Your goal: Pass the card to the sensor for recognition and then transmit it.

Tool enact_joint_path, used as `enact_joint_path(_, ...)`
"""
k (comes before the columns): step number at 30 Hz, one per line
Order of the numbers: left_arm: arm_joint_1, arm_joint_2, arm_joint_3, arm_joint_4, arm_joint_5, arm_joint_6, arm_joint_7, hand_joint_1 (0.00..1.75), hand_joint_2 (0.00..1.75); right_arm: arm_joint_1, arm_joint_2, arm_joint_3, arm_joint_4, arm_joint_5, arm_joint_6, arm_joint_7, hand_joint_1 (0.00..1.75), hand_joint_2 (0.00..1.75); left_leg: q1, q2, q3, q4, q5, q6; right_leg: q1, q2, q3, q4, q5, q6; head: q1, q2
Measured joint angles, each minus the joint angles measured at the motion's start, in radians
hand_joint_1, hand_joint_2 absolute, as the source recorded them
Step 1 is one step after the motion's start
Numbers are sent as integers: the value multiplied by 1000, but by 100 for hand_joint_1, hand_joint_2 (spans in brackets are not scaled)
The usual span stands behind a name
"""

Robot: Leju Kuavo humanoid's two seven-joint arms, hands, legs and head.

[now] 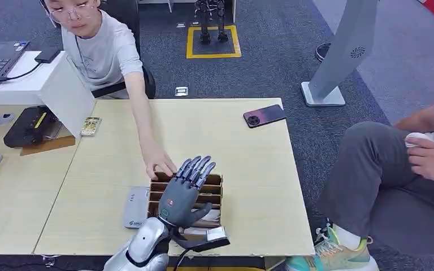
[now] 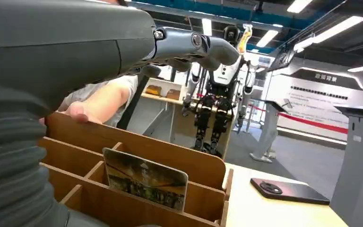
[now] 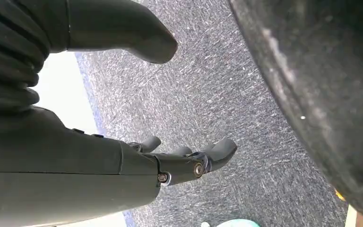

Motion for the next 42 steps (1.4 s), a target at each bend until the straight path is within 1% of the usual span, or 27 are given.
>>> enact_joint_path(5, -1, 0, 0, 0, -4, -3, 0, 0, 175, 0, 0, 0, 0, -1, 0, 0, 0, 175, 0, 0, 0, 0, 0, 0, 0, 0, 0, 0, 0, 0, 0, 0)
enact_joint_path(6, -1, 0, 0, 0, -4, -3, 0, 175, 175, 0, 0, 0, 0, -1, 0, 0, 0, 175, 0, 0, 0, 0, 0, 0, 0, 0, 0, 0, 0, 0, 0, 0)
enact_joint_path(11, -2, 2, 0, 1, 1, -5, 0, 175, 175, 0, 0, 0, 0, -1, 0, 0, 0, 175, 0, 0, 0, 0, 0, 0, 0, 0, 0, 0, 0, 0, 0, 0)
enact_joint_path(16, -2, 4, 0, 1, 20, -6, -13, 175, 175, 0, 0, 1, 0, -1, 0, 0, 0, 175, 0, 0, 0, 0, 0, 0, 0, 0, 0, 0, 0, 0, 0, 0)
enact_joint_path(42, -7, 7, 1, 1, 18, -15, -15, 175, 175, -1, 0, 6, 0, -1, -3, 0, 0, 175, 0, 0, 1, 0, 0, 0, 0, 0, 1, 0, 0, 0, 0, 0)
